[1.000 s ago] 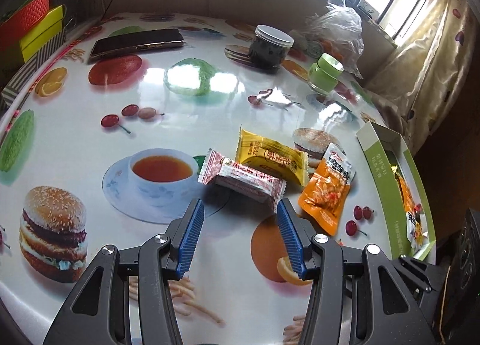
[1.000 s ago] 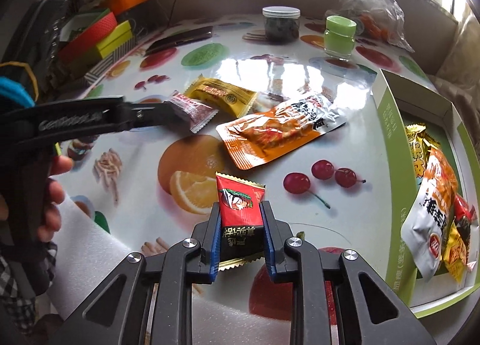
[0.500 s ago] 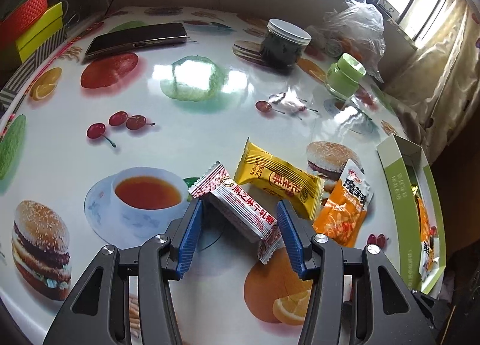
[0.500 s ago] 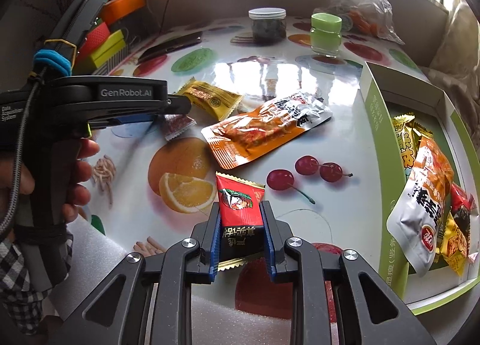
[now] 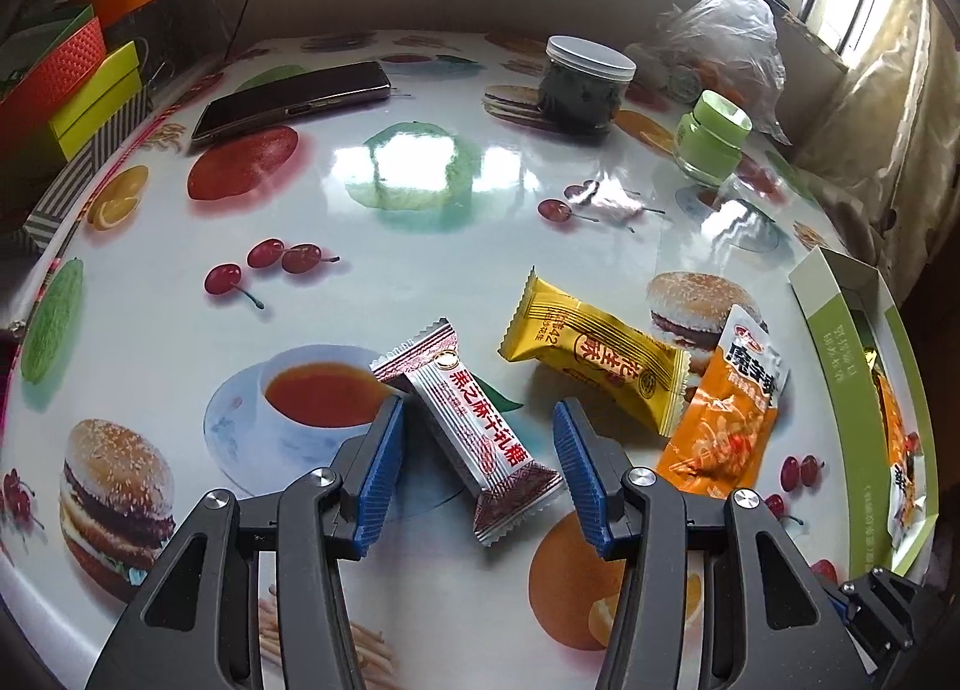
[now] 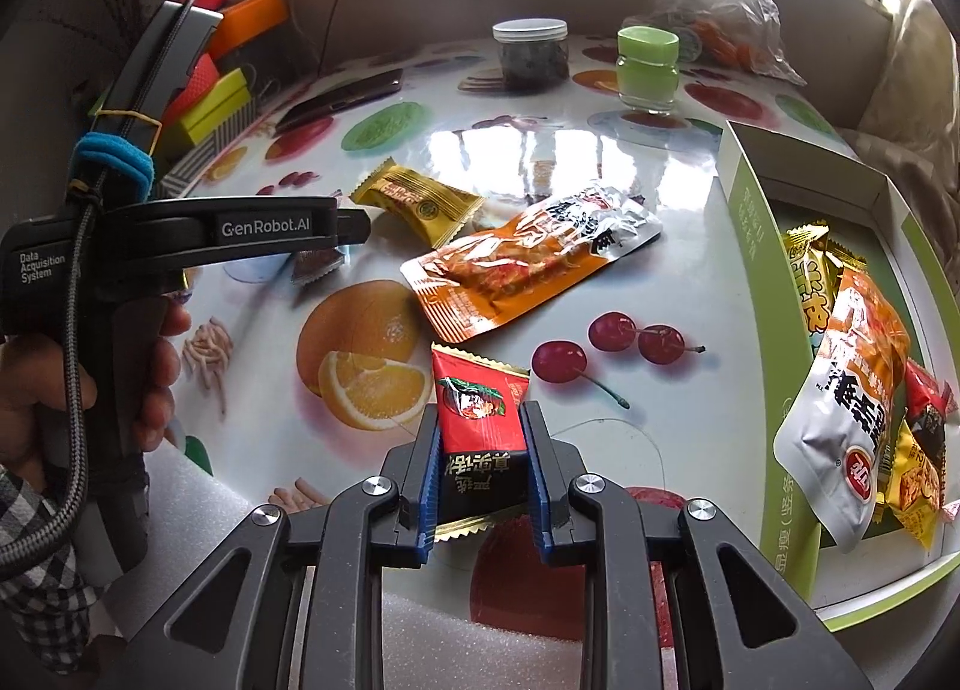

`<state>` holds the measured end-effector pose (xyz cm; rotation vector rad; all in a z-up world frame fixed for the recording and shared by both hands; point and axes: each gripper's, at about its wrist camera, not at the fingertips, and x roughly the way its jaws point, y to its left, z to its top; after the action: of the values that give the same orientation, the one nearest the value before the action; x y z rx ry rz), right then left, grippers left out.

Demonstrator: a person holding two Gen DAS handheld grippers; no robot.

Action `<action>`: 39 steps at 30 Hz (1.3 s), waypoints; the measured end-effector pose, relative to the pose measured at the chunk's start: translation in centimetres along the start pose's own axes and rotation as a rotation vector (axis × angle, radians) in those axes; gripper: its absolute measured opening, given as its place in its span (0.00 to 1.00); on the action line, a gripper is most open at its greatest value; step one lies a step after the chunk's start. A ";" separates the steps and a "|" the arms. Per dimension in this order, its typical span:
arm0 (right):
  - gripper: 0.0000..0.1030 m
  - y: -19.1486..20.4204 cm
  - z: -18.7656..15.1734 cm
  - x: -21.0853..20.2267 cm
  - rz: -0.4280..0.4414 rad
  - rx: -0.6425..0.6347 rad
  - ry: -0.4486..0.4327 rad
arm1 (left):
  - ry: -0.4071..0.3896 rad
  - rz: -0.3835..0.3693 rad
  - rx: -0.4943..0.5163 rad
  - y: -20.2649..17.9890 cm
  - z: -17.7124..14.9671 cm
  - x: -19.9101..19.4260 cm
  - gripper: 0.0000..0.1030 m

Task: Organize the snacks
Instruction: 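Close the left gripper on a white-red candy bar while the right holds the red candy, then lift both held candies and carry them toward the green box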

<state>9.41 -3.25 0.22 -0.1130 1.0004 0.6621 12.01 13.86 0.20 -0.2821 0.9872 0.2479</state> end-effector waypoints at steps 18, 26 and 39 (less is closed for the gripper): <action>0.22 -0.1 0.0 -0.1 -0.009 0.008 -0.003 | -0.019 -0.007 -0.030 1.6 -0.6 -0.7 0.19; 0.22 0.0 -0.1 -0.1 -0.015 0.009 -0.004 | -0.021 -0.023 -0.022 1.6 -1.3 -1.2 0.19; 0.22 0.2 -0.2 -1.0 -0.038 0.005 -0.032 | -0.040 -0.049 0.007 0.7 -2.2 -2.9 0.19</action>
<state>8.83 -3.65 0.97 -0.1167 0.9669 0.6253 8.54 13.57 1.42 -0.2936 0.9404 0.2042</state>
